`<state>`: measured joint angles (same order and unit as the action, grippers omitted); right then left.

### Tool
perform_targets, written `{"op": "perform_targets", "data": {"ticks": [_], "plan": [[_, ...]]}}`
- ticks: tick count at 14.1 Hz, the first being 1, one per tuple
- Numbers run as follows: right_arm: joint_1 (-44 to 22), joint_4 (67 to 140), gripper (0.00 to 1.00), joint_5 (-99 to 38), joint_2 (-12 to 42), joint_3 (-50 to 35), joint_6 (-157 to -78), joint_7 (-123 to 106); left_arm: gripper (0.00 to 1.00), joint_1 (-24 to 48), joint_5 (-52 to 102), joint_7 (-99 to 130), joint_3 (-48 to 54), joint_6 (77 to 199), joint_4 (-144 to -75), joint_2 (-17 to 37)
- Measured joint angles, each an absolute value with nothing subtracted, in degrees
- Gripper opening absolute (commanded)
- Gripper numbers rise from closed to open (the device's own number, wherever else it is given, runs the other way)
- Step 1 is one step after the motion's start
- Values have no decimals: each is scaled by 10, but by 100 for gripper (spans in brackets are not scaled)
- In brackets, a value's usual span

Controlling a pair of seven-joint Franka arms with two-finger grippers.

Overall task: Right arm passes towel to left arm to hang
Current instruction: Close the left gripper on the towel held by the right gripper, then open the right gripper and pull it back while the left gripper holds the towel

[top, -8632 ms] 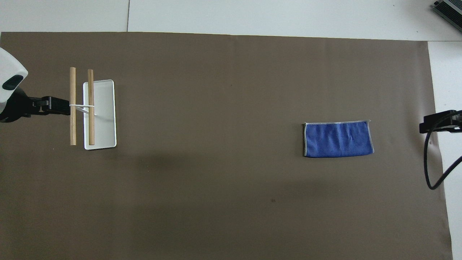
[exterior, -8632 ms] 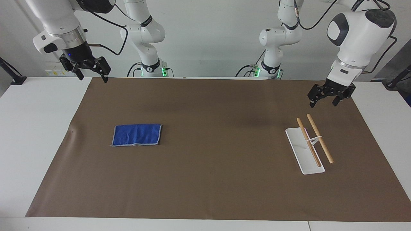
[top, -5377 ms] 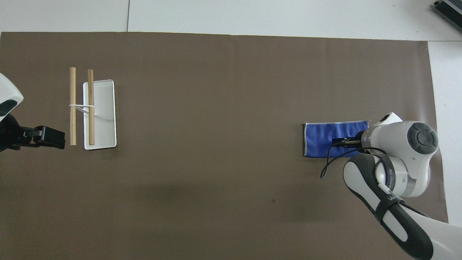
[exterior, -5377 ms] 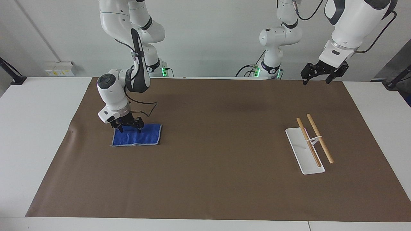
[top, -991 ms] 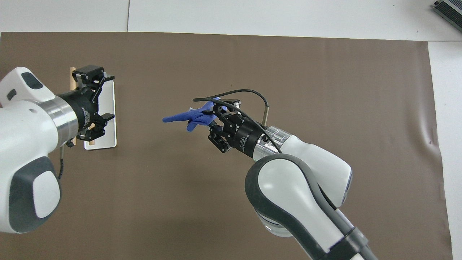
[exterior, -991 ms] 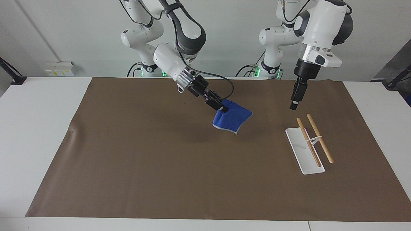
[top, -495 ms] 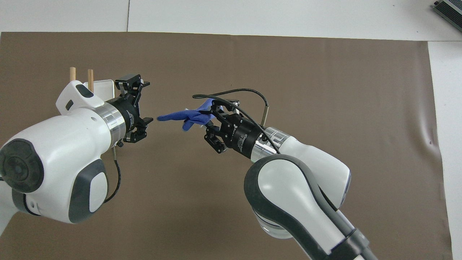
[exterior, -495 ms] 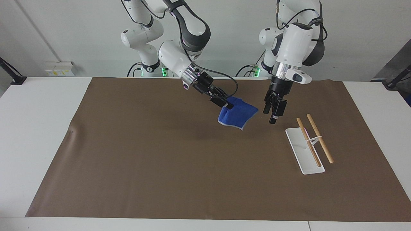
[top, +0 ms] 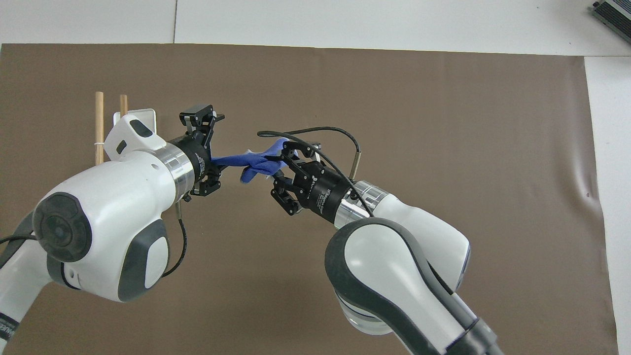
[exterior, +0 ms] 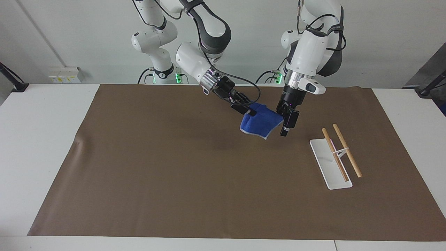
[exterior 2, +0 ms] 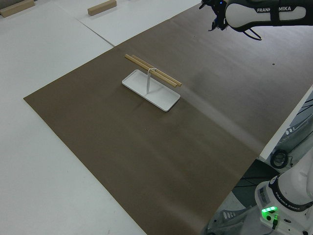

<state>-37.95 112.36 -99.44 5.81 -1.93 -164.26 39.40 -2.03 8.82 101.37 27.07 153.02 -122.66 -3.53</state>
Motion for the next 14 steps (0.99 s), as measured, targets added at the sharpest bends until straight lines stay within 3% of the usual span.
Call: {"op": "perform_targets", "data": {"ticks": [2,3,11,12,13,14], "plan": [[-380,1124,0,-994,58,-19,-1643,394,7,-20,88,1011,273,1531,-1226,-34],[-380,1124,0,-994,58,-19,-1643,394,0,-20,88,1011,276,1531,-1225,-34],[-381,1124,0,-994,59,-20,-1643,394,0,-21,88,1011,276,1531,-1218,-32],[-381,1124,67,-994,60,-20,-1643,394,0,-22,88,1011,274,1531,-1218,-32],[-381,1124,100,-994,60,-20,-1645,393,0,-24,88,1011,271,1531,-1217,-32],[-381,1124,100,-994,61,-20,-1654,383,0,-27,88,1008,265,1531,-1216,-31]]}}
